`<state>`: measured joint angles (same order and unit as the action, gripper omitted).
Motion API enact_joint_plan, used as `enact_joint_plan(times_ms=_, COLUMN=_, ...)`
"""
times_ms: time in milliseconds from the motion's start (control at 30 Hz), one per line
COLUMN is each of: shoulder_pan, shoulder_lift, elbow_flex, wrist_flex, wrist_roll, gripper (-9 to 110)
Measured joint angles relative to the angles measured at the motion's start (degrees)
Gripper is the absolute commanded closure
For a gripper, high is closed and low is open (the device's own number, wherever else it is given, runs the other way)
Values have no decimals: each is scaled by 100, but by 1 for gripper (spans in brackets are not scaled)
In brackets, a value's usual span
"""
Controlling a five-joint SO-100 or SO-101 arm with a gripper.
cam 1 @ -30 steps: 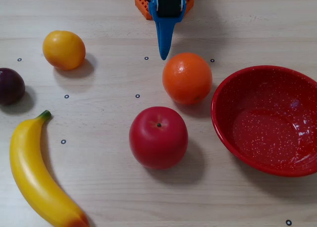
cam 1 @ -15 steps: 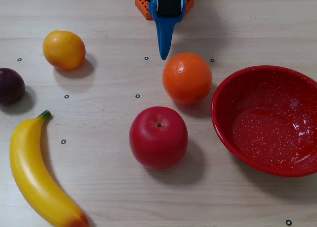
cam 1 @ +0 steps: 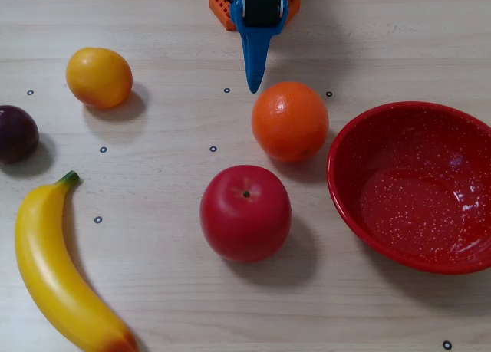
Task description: Put peach in the red bowl.
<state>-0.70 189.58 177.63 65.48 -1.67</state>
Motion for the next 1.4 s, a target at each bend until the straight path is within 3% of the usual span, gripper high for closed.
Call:
enact_joint_plan(times_ms=367, shoulder_pan=0, shoulder_lift=-35, elbow_flex=-220, wrist_flex=0, wrist_roll=-35, gripper=102)
enact_joint_plan(times_ms=800, shoulder_pan=387, shoulder_lift=-1529, elbow_flex=-1441, wrist_flex=0, wrist_roll=-659, gripper=102)
enact_joint_plan(times_ms=1400, shoulder_pan=2083, shoulder_lift=-3973, elbow_flex=-4025, wrist_flex=202, wrist_roll=-2109, gripper=102)
